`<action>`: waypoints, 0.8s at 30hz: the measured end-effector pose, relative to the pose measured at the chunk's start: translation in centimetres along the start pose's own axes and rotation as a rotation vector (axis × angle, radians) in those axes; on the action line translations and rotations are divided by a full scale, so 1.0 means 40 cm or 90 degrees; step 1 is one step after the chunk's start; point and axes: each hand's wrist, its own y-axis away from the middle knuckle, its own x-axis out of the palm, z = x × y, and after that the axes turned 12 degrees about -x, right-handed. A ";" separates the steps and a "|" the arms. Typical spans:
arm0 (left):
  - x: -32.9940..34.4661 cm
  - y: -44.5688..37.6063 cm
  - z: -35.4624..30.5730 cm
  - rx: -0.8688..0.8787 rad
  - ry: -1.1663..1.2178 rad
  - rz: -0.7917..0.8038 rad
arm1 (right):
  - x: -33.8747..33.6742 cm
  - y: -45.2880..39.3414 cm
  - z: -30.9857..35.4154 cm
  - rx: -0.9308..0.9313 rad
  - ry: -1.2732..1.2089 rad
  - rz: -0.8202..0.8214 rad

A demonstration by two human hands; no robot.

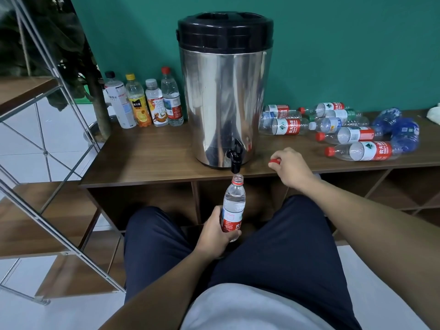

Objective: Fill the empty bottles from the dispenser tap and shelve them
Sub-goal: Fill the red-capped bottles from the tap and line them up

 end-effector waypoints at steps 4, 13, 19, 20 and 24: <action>0.000 0.003 -0.009 0.015 -0.003 0.000 | -0.022 0.039 0.062 -0.079 -0.192 -0.026; -0.010 0.019 -0.054 0.051 0.021 0.021 | -0.061 0.128 0.154 -0.275 -0.225 0.045; -0.047 0.025 -0.109 0.070 0.039 0.051 | -0.166 0.118 0.181 -0.394 -0.097 0.131; -0.056 0.026 -0.118 0.072 0.045 0.059 | -0.184 0.114 0.189 -0.410 -0.075 0.144; -0.088 0.039 -0.152 0.079 0.064 0.081 | -0.241 0.095 0.232 -0.418 -0.003 0.158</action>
